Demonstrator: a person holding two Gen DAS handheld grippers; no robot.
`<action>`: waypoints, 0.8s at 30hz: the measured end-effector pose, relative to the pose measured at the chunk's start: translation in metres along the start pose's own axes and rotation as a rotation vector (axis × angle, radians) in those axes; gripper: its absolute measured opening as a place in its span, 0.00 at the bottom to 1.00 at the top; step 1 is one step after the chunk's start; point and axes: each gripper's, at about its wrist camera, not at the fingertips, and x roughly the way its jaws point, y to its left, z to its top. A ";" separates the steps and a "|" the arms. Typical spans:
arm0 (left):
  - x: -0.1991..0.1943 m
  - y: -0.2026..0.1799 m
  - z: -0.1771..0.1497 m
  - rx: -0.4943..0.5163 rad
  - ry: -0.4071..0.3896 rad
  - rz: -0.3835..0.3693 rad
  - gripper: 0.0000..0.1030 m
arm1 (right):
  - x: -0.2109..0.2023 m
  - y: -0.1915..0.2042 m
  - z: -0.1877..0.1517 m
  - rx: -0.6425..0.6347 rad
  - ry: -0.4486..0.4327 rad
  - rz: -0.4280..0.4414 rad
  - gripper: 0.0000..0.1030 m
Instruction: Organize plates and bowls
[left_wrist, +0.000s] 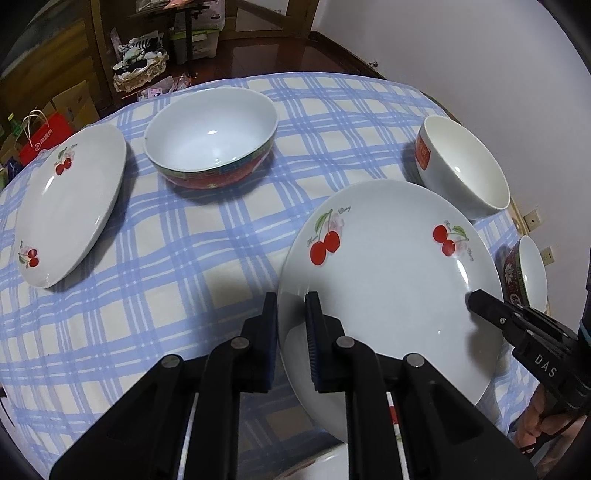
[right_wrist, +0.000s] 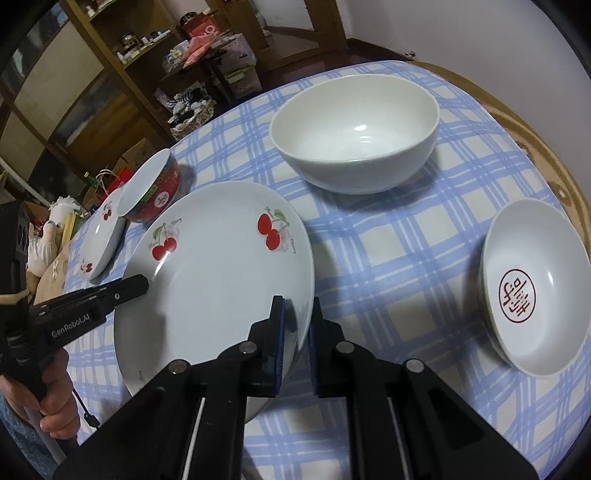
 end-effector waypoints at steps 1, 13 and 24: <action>-0.003 0.001 -0.001 -0.002 -0.002 0.000 0.13 | -0.001 0.000 -0.001 0.000 0.000 0.004 0.12; -0.026 0.011 -0.014 -0.023 -0.012 -0.003 0.13 | -0.020 0.014 -0.014 0.003 0.002 0.052 0.10; -0.065 0.013 -0.040 -0.016 -0.041 -0.002 0.13 | -0.051 0.028 -0.036 -0.015 -0.019 0.078 0.10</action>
